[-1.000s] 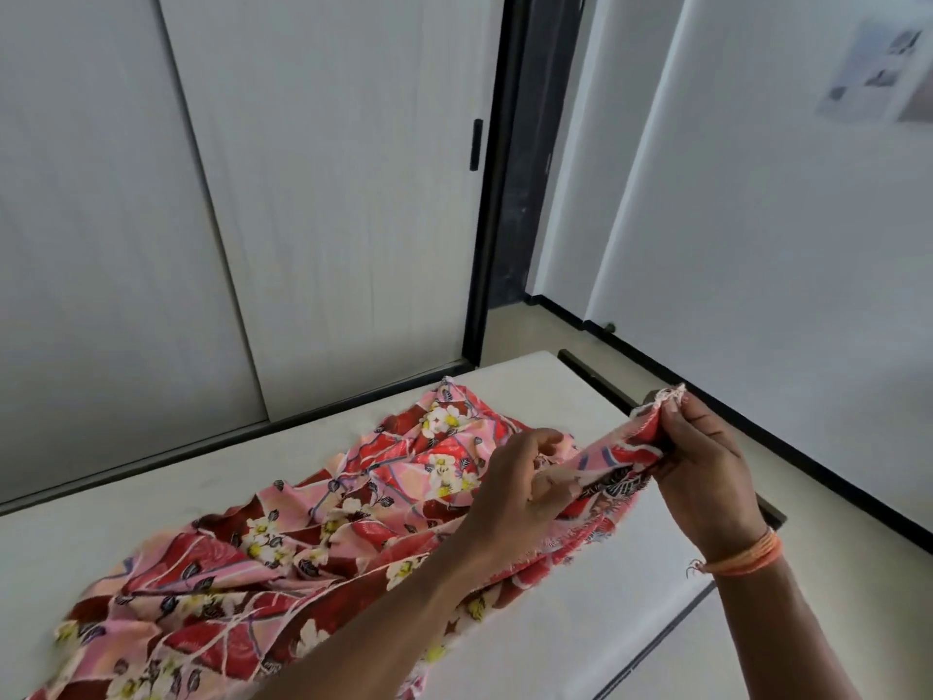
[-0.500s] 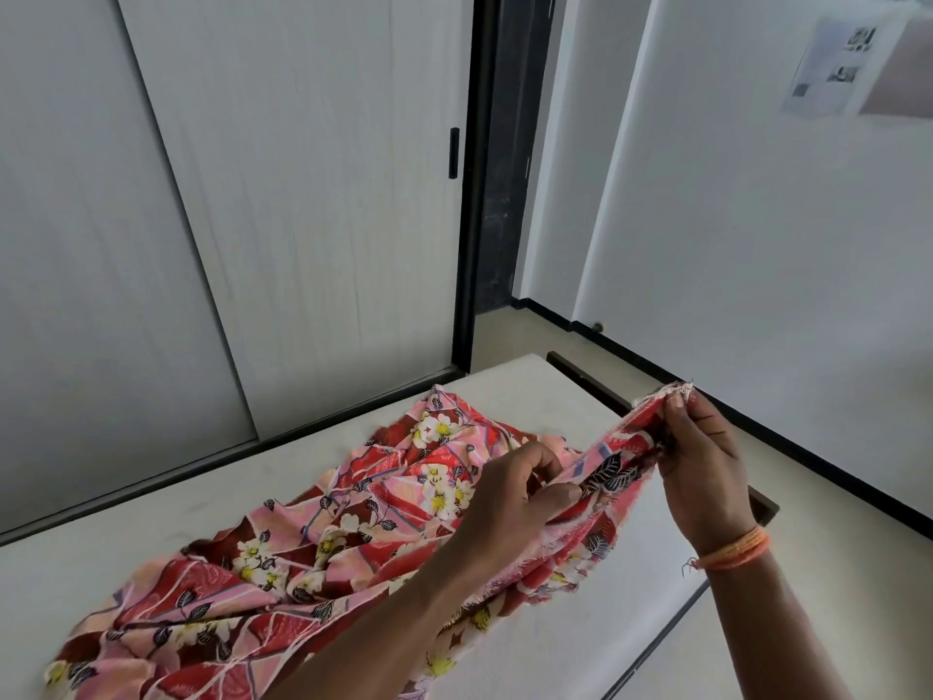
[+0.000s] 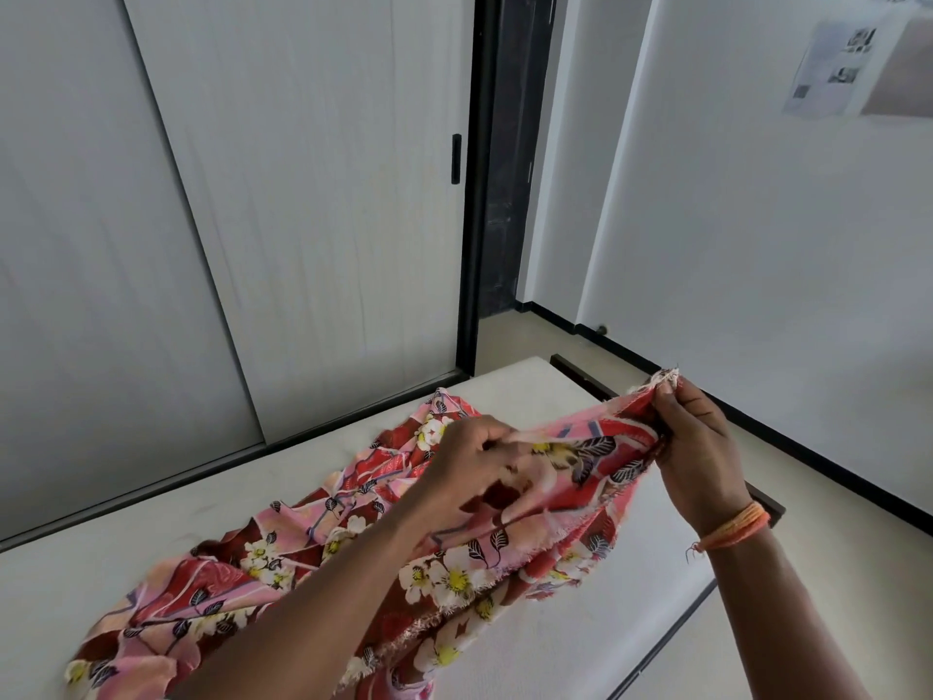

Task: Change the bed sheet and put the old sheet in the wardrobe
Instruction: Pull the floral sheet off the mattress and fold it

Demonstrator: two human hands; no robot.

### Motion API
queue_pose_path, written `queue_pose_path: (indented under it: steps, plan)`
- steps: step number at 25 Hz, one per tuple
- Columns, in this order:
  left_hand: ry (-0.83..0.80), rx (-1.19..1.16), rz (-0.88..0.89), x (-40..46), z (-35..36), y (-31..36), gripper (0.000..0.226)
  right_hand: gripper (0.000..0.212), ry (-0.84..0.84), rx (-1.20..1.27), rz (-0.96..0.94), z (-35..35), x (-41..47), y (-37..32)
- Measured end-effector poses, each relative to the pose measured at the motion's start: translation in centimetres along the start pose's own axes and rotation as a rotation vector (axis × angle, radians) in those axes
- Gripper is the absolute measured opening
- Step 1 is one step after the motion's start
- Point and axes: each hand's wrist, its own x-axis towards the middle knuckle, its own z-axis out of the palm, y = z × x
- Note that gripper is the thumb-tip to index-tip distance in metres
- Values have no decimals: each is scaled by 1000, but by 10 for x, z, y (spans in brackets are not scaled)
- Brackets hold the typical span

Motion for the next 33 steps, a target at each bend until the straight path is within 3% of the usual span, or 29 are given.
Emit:
queue_pose_path:
  steps: [7, 12, 16, 19, 20, 23, 26, 33]
  plan:
    - [-121, 58, 6, 22, -39, 16, 42, 31, 265, -186, -127, 34, 26, 5]
    - [-105, 31, 31, 12, -48, 17, 51, 39, 356, -339, -345, 67, 39, 7]
    - [-252, 198, -130, 3, -62, -1, 50, 42, 415, -309, -480, 80, 47, -6]
    - [-258, 200, -191, -3, -68, -17, 72, 42, 469, -286, -477, 77, 59, -13]
    - [-245, 204, -197, -2, -70, -20, 70, 42, 478, -285, -462, 75, 63, -14]
    - [-203, 193, -187, 1, -75, -12, 25, 43, 517, -287, -433, 68, 70, -12]
    - [-49, 188, -72, 1, -76, -10, 38, 43, 545, -277, -404, 62, 78, -6]
    - [383, 281, 63, 13, -85, -10, 15, 44, 595, -415, -348, 62, 90, 6]
